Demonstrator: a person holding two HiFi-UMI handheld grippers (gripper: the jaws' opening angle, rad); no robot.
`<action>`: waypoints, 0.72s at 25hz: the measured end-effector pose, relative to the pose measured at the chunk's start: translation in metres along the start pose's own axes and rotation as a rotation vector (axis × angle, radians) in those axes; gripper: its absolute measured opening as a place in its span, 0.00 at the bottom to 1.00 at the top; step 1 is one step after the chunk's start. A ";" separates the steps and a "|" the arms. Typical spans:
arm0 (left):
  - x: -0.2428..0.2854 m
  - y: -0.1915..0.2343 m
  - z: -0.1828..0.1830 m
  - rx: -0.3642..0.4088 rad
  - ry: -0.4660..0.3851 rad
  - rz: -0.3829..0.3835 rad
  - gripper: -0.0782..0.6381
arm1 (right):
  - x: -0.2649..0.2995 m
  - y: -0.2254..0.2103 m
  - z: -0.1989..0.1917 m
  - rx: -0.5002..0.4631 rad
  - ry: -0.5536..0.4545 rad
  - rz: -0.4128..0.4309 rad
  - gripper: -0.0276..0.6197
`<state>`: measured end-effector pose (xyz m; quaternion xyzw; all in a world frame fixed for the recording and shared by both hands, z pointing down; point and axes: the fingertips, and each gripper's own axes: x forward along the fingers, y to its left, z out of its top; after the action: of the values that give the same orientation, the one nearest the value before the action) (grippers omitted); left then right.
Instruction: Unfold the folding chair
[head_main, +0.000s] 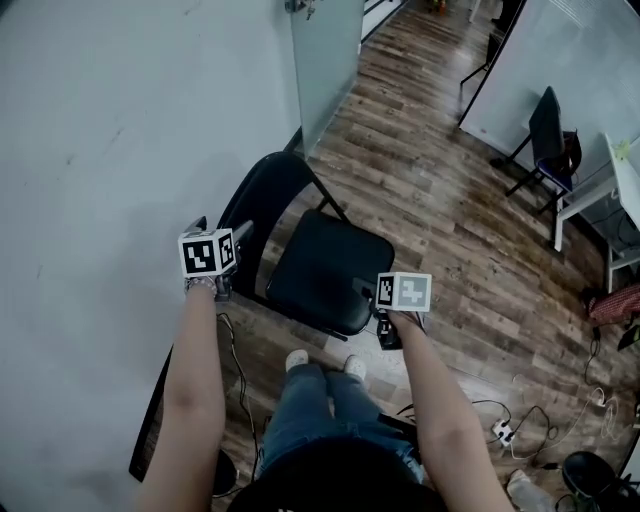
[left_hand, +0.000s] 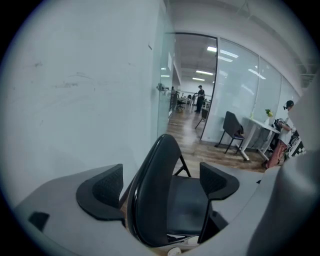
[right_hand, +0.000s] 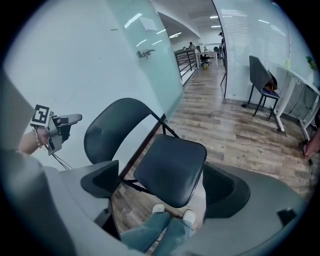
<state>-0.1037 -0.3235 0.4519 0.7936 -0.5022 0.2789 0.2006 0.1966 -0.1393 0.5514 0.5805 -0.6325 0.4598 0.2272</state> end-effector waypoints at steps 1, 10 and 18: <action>-0.007 -0.006 -0.001 -0.007 -0.011 0.005 0.75 | -0.003 0.001 0.000 -0.011 -0.002 0.008 0.84; -0.104 -0.086 0.008 -0.002 -0.184 0.042 0.76 | -0.070 0.017 0.014 -0.242 -0.116 0.112 0.84; -0.185 -0.129 0.029 0.028 -0.412 -0.018 0.76 | -0.142 0.052 0.031 -0.316 -0.302 0.138 0.81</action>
<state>-0.0423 -0.1608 0.3061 0.8409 -0.5217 0.1159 0.0849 0.1870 -0.0959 0.4033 0.5553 -0.7617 0.2771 0.1861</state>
